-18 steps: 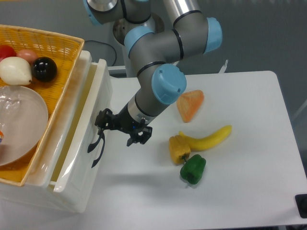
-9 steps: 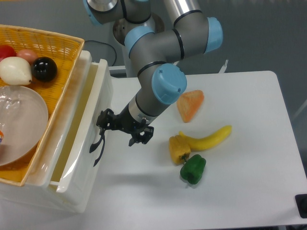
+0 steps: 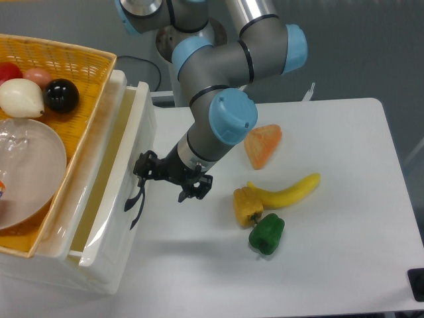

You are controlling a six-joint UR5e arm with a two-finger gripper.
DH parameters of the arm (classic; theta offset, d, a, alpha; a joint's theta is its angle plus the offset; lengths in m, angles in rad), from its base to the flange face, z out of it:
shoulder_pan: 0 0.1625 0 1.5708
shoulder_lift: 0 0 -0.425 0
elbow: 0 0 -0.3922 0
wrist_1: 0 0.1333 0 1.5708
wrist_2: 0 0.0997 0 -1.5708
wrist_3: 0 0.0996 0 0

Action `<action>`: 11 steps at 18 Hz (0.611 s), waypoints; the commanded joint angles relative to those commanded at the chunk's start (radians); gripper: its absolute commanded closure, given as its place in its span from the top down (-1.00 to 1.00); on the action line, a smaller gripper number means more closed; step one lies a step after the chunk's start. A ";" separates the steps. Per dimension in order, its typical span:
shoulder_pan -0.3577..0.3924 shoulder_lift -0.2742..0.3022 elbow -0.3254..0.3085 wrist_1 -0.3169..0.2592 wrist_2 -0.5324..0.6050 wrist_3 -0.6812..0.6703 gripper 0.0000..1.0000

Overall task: Slide open the top white drawer
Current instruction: 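Pull the handle outward, sliding the upper drawer out of the unit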

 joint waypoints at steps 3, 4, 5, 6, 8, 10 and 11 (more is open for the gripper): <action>0.000 0.000 -0.003 -0.003 0.021 0.031 1.00; 0.000 -0.002 -0.003 -0.003 0.029 0.031 1.00; 0.000 -0.003 -0.003 -0.002 0.034 0.031 1.00; 0.000 -0.003 -0.003 -0.003 0.034 0.032 1.00; 0.006 -0.002 -0.003 -0.003 0.034 0.032 1.00; 0.014 -0.002 0.005 -0.006 0.034 0.034 1.00; 0.017 -0.002 0.005 -0.006 0.034 0.034 1.00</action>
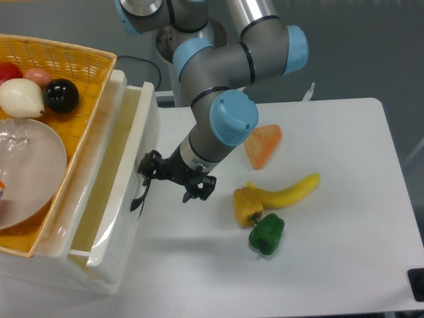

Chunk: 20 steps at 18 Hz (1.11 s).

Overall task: Slide open the top white drawer
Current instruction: 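Pull the handle outward, sliding the upper drawer out of the unit, then keep pulling the drawer handle outward to extend the drawer further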

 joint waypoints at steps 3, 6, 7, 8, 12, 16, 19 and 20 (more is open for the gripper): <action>0.003 0.000 0.000 0.002 0.000 0.000 1.00; 0.012 0.000 0.000 0.000 0.000 0.000 1.00; 0.012 0.000 0.000 0.000 0.000 0.000 1.00; 0.014 0.000 0.000 0.002 0.000 0.000 1.00; 0.022 0.000 0.000 0.002 0.000 0.000 1.00; 0.031 0.000 0.005 0.002 0.000 0.002 1.00; 0.031 0.000 0.008 0.002 0.000 0.002 1.00; 0.031 -0.002 0.008 0.002 0.000 0.002 1.00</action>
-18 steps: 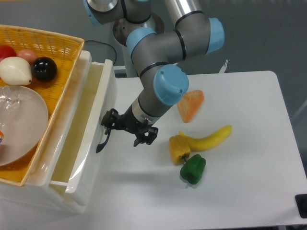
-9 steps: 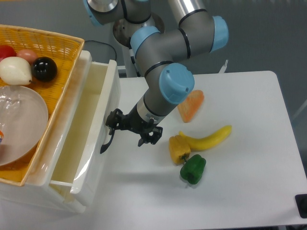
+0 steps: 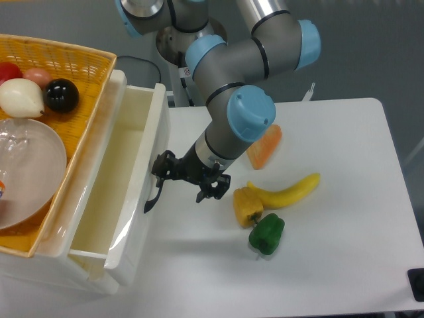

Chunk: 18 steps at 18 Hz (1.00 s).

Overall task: Slide open the top white drawer
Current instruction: 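Keep pulling the drawer handle outward to extend the drawer further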

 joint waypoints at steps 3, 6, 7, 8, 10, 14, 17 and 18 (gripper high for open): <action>0.000 0.000 0.000 0.003 0.002 0.000 1.00; 0.000 0.000 -0.002 0.005 0.002 0.000 1.00; 0.000 0.002 -0.002 0.005 0.003 0.000 1.00; 0.000 0.002 -0.002 0.005 0.015 0.002 1.00; -0.002 0.002 -0.002 0.003 0.050 0.002 1.00; -0.002 0.000 0.000 0.003 0.051 0.002 1.00; 0.000 0.002 0.002 0.002 0.051 0.002 1.00; 0.002 0.000 0.003 0.002 0.051 0.002 1.00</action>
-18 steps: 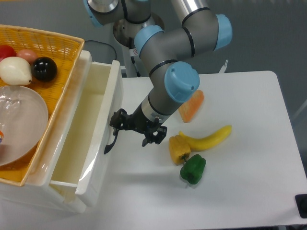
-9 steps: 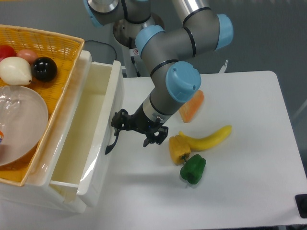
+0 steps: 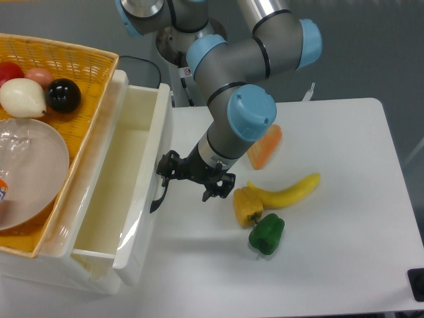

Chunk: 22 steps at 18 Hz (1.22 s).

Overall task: Slide open the top white drawer
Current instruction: 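Keep pulling the drawer handle outward to extend the drawer further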

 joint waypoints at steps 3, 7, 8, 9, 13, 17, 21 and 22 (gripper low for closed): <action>0.000 0.002 0.000 0.000 0.000 0.000 1.00; 0.006 0.000 0.006 0.000 -0.002 0.000 1.00; 0.006 0.000 0.006 -0.002 0.000 0.000 1.00; 0.006 0.000 0.006 0.000 0.000 0.000 1.00; 0.008 -0.003 0.014 0.000 -0.002 0.000 1.00; 0.021 -0.018 0.020 0.009 -0.002 0.006 1.00; 0.025 -0.020 0.023 0.011 -0.002 0.020 1.00; 0.026 -0.021 0.029 0.009 -0.003 0.018 1.00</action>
